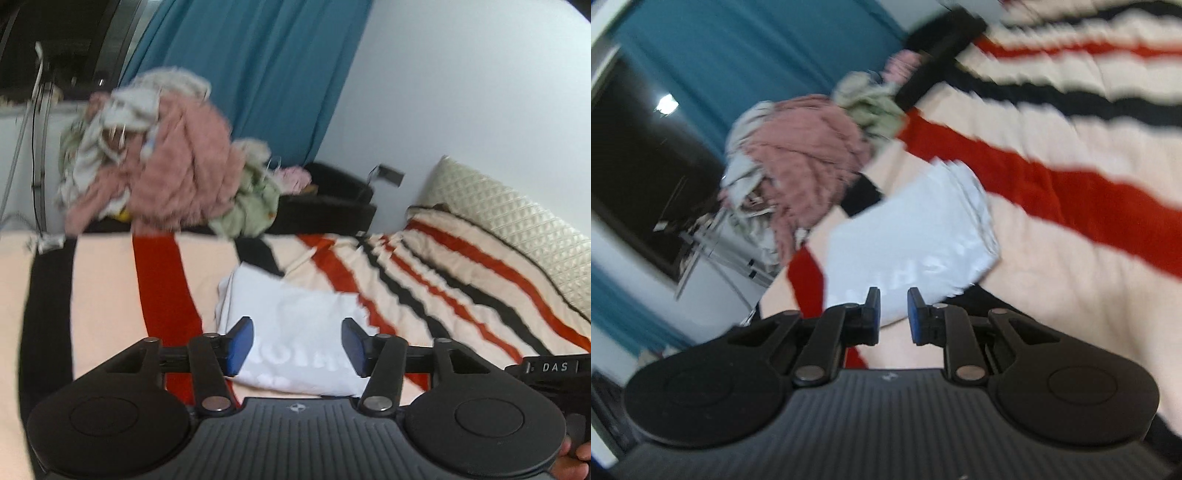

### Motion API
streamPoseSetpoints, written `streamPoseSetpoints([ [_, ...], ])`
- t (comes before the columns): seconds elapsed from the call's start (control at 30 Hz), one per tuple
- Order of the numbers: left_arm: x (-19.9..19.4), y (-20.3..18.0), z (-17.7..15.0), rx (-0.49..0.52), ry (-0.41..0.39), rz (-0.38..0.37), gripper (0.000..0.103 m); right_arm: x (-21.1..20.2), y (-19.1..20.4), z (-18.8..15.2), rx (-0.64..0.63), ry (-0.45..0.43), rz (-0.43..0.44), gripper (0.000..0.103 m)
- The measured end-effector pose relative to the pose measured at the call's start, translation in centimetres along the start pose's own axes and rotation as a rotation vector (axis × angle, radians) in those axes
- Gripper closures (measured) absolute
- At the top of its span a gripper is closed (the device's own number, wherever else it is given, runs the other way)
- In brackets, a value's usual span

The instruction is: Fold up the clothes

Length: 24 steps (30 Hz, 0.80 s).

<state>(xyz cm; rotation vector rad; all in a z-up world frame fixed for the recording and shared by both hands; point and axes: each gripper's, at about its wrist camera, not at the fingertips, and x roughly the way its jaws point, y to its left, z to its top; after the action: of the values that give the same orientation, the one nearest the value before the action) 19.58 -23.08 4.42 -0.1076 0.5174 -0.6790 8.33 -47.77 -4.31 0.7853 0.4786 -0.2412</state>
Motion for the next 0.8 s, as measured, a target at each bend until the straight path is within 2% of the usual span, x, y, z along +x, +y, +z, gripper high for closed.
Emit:
streamPoseSetpoints([
  [0.1, -4.4, -2.1, 1.0, 0.038, -0.027, 0.013, 0.039, -4.5, 3.2, -0.6, -0.145, -0.056, -0.005, 0.083],
  [0.13, -5.9, -2.8, 1.3, 0.052, -0.036, 0.01, 0.035, -5.8, 4.0, -0.9, -0.18, -0.069, -0.003, 0.082],
  [0.17, -7.4, -3.5, 1.6, 0.066, -0.045, 0.009, 0.03, -7.2, 4.8, -1.2, -0.214, -0.081, 0.0, 0.08],
  [0.2, -8.7, -4.2, 1.7, 0.083, -0.052, 0.01, 0.028, -8.4, 5.5, -1.5, -0.241, -0.091, 0.006, 0.072],
  [0.23, -10.0, -4.9, 1.9, 0.1, -0.061, 0.012, 0.022, -9.5, 6.1, -1.8, -0.268, -0.102, 0.013, 0.064],
  [0.3, -12.6, -5.8, 1.7, 0.118, -0.086, 0.016, 0.014, -11.7, 6.8, -2.5, -0.303, -0.148, 0.025, 0.014],
  [0.33, -13.8, -6.2, 1.5, 0.12, -0.098, 0.016, 0.011, -12.8, 7.1, -3.1, -0.315, -0.18, 0.029, 0.009],
  [0.5, -19.2, -7.2, -0.6, 0.115, -0.15, 0.017, 0.0, -16.1, 7.5, -6.2, -0.404, -0.241, 0.033, 0.009],
  [0.63, -21.8, -7.8, -2.8, 0.132, -0.148, 0.022, 0.0, -17.0, 7.7, -8.7, -0.448, -0.262, 0.03, 0.009],
  [0.8, -24.3, -7.9, -5.5, 0.21, -0.189, 0.073, 0.0, -17.1, 8.3, -11.3, -0.485, -0.296, 0.047, 0.009],
])
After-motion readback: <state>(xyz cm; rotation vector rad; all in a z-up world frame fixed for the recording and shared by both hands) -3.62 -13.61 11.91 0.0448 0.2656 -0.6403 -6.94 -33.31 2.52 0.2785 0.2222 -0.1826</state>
